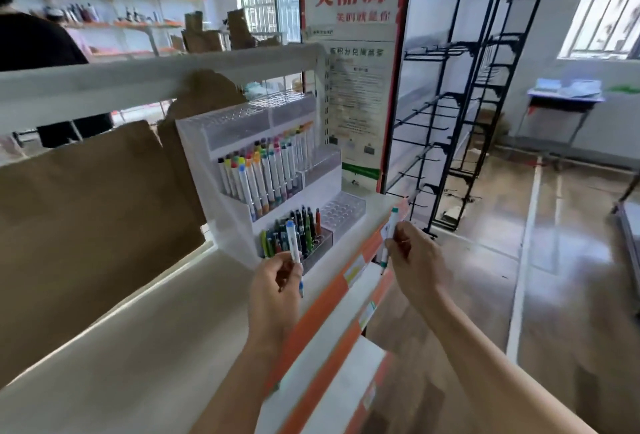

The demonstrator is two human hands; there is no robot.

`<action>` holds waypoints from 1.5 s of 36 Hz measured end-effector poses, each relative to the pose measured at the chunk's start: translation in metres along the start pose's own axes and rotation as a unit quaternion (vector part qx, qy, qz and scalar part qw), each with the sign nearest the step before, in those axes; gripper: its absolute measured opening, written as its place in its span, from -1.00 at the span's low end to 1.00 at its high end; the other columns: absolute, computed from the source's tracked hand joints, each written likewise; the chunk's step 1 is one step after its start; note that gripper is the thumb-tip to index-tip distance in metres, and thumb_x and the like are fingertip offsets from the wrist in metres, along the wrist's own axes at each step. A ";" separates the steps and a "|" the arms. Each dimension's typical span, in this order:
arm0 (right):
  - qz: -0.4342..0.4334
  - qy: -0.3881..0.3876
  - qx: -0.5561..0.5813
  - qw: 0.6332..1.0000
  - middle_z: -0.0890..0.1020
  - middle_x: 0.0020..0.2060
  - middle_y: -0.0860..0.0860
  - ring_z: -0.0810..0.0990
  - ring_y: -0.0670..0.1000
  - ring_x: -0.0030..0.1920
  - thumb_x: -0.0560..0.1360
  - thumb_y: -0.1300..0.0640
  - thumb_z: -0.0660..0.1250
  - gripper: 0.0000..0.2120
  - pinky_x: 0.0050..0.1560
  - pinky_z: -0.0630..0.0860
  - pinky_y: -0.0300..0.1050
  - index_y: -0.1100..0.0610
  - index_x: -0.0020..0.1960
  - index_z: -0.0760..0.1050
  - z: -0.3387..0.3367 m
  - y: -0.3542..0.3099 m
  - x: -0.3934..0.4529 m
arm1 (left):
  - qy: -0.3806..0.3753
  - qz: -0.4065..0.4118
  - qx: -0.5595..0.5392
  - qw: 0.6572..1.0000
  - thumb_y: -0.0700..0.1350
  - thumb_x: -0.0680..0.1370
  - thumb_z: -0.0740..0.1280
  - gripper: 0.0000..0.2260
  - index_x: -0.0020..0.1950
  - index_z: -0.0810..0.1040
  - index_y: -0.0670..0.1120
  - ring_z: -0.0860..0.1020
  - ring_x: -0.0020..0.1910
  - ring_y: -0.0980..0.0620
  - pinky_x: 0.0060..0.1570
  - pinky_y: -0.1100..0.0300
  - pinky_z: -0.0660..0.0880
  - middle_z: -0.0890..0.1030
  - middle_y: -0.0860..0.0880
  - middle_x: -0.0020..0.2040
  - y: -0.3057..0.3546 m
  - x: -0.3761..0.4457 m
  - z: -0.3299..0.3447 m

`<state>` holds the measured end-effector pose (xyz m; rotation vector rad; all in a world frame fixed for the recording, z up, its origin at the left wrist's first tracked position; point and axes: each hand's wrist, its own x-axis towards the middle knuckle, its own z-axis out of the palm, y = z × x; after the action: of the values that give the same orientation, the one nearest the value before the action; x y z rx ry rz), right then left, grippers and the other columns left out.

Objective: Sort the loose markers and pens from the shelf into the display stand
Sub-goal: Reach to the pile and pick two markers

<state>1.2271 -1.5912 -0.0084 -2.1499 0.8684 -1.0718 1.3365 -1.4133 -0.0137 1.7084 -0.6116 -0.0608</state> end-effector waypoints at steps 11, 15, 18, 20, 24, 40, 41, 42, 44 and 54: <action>-0.066 -0.061 0.010 0.996 0.38 -0.44 -0.13 0.39 -0.14 -0.42 0.52 0.21 0.33 -0.79 -0.42 0.25 -0.29 0.05 -0.21 0.33 0.021 0.029 0.110 | 0.081 0.002 0.057 0.995 -0.13 0.58 0.28 -0.88 -0.15 0.55 -0.03 0.47 -0.39 0.13 -0.30 0.14 0.41 0.54 0.02 -0.33 -0.001 0.071 0.071; -0.103 -0.094 0.010 0.990 0.44 -0.39 -0.11 0.43 0.03 -0.34 0.52 0.17 0.31 -0.85 -0.43 0.28 -0.20 0.05 -0.17 0.36 0.025 0.038 0.154 | 0.108 -0.003 0.086 0.990 -0.08 0.58 0.26 -0.84 -0.18 0.53 -0.05 0.48 -0.37 -0.02 -0.34 0.06 0.43 0.51 0.01 -0.35 0.003 0.091 0.097; -0.137 -0.124 0.010 0.983 0.44 -0.34 -0.10 0.40 0.00 -0.32 0.53 0.17 0.29 -0.93 -0.45 0.23 -0.26 0.07 -0.12 0.42 0.028 0.040 0.181 | 0.151 0.002 0.112 0.982 -0.11 0.58 0.27 -0.82 -0.21 0.51 -0.09 0.48 -0.32 0.00 -0.34 0.22 0.38 0.52 -0.02 -0.32 0.008 0.104 0.114; -0.155 -0.129 0.034 0.979 0.43 -0.34 -0.11 0.39 -0.01 -0.34 0.54 0.17 0.28 -0.91 -0.46 0.23 -0.25 0.07 -0.14 0.42 0.034 0.043 0.199 | 0.174 0.008 0.114 0.978 -0.14 0.58 0.27 -0.81 -0.24 0.49 -0.10 0.47 -0.35 0.12 -0.37 0.33 0.31 0.51 0.00 -0.35 0.015 0.111 0.124; -0.174 -0.122 0.088 0.973 0.49 -0.40 -0.05 0.41 -0.08 -0.41 0.55 0.15 0.28 -0.84 -0.43 0.30 -0.22 0.12 -0.20 0.40 0.045 0.041 0.226 | 0.200 0.000 0.143 0.969 -0.13 0.58 0.29 -0.89 -0.13 0.55 -0.11 0.48 -0.35 0.19 -0.36 0.38 0.33 0.55 0.00 -0.30 0.019 0.124 0.136; -0.200 -0.119 0.197 0.952 0.52 -0.30 -0.03 0.44 -0.03 -0.33 0.56 0.21 0.27 -0.85 -0.36 0.36 -0.15 0.08 -0.16 0.36 0.103 -0.015 0.290 | 0.231 0.011 0.109 0.967 -0.20 0.59 0.26 -0.86 -0.17 0.48 -0.15 0.47 -0.28 -0.04 -0.27 0.18 0.35 0.51 -0.10 -0.26 0.019 0.185 0.144; -0.204 -0.121 0.196 0.951 0.53 -0.29 -0.03 0.46 -0.01 -0.31 0.56 0.20 0.27 -0.87 -0.33 0.41 -0.11 0.10 -0.15 0.38 0.106 -0.017 0.293 | 0.232 0.009 0.116 0.966 -0.21 0.58 0.27 -0.88 -0.16 0.49 -0.15 0.46 -0.29 0.01 -0.28 0.26 0.34 0.51 -0.07 -0.27 0.018 0.188 0.144; -0.210 -0.124 0.194 0.950 0.53 -0.27 -0.02 0.47 0.01 -0.30 0.57 0.19 0.27 -0.89 -0.30 0.46 -0.08 0.12 -0.13 0.39 0.109 -0.019 0.297 | 0.232 0.007 0.126 0.964 -0.22 0.57 0.28 -0.89 -0.16 0.49 -0.13 0.44 -0.31 0.07 -0.31 0.37 0.32 0.50 -0.03 -0.27 0.017 0.190 0.144; -0.222 -0.132 0.189 0.947 0.57 -0.26 0.03 0.51 0.07 -0.27 0.57 0.18 0.27 -0.90 -0.27 0.49 -0.01 0.18 -0.10 0.43 0.116 -0.020 0.304 | 0.235 0.007 0.144 0.961 -0.21 0.57 0.30 -0.88 -0.17 0.48 -0.10 0.41 -0.34 0.15 -0.34 0.43 0.31 0.48 0.02 -0.29 0.015 0.195 0.145; -0.262 -0.231 0.182 0.919 0.55 -0.28 -0.04 0.44 -0.12 -0.36 0.57 0.18 0.26 -0.85 -0.43 0.27 -0.34 0.06 -0.13 0.32 0.148 -0.015 0.325 | 0.271 -0.013 0.184 0.945 -0.20 0.56 0.30 -0.95 -0.09 0.54 -0.09 0.51 -0.25 0.13 -0.26 0.30 0.38 0.56 0.03 -0.24 0.008 0.206 0.159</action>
<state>1.5058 -1.7974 0.0762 -2.2090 -0.1332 -0.8119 1.4520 -1.6455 0.0151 1.9792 -0.1904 0.5194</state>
